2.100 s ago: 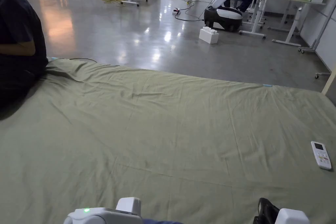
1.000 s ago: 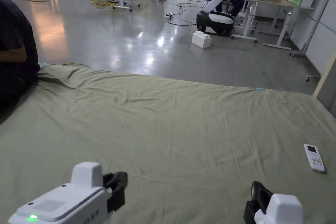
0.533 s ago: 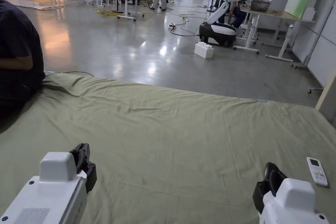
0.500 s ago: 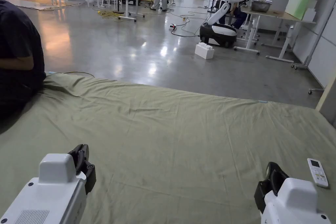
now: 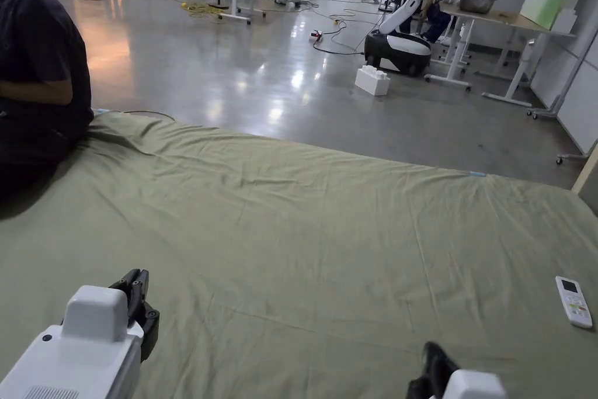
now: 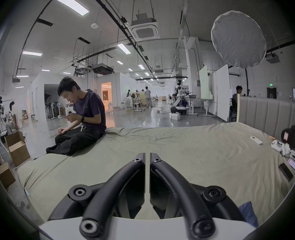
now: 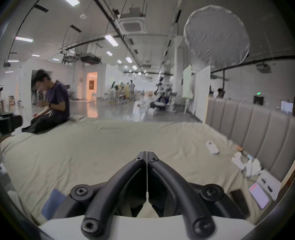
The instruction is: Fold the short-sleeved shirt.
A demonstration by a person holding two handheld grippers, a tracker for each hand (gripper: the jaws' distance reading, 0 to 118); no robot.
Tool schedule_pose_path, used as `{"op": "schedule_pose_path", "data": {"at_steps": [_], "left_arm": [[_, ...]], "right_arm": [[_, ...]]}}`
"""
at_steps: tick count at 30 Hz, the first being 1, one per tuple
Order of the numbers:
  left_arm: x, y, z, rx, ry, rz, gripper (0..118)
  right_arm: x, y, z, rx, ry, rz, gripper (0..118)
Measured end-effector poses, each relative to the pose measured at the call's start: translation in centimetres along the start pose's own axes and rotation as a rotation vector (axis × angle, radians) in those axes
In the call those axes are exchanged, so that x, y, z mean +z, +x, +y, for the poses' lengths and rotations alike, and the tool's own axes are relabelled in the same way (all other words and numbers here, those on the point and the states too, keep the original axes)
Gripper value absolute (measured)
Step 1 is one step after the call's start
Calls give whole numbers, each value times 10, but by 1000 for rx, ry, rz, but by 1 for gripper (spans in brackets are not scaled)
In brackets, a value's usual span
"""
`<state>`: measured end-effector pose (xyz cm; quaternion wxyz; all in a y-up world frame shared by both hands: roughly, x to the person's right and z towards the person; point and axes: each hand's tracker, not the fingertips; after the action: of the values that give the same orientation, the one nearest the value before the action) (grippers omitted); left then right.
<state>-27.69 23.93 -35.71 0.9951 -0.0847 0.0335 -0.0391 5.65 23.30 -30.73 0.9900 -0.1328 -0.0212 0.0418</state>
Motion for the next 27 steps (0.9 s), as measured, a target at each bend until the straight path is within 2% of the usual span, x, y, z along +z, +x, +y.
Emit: {"op": "schedule_pose_path", "data": {"at_steps": [2,4,5,6,8,12,14,15,17,20,21,23,25,27], "left_arm": [[2,-2,-10,-4,-22,-6,4],[4,-4,-19,5,-56,-29,4],[5,-4,-23,5,-73,-39,4],[6,-3,-29,0,-86,-48,4],[8,-2,-38,-10,-115,-59,4],[13,0,-52,36,-207,-130,5],[12,-2,-58,82,-263,-189,8],[12,-2,-64,118,-309,-241,15],[3,-7,-72,220,-447,-333,50],[-14,-11,-80,392,-618,-517,72],[-23,-17,-84,373,-604,-560,86],[-36,-16,-91,438,-668,-665,90],[-55,-20,-98,474,-700,-683,90],[-72,-17,-107,540,-811,-739,91]], "right_arm": [[3,-26,-20,8,-63,65,1],[3,-51,-38,61,-85,121,1],[0,-62,-53,30,-150,154,1],[-4,-73,-63,64,-171,159,1],[-14,-88,-78,116,-178,155,1],[-40,-88,-110,54,-335,76,1],[-46,-79,-116,43,-352,53,1],[-49,-77,-120,52,-359,48,1],[-50,-75,-124,55,-362,52,1],[-50,-73,-130,60,-364,59,1],[-50,-74,-129,71,-361,58,1],[-51,-74,-129,73,-363,60,1],[-51,-73,-131,72,-361,62,1],[-51,-73,-131,79,-358,65,1]]}}
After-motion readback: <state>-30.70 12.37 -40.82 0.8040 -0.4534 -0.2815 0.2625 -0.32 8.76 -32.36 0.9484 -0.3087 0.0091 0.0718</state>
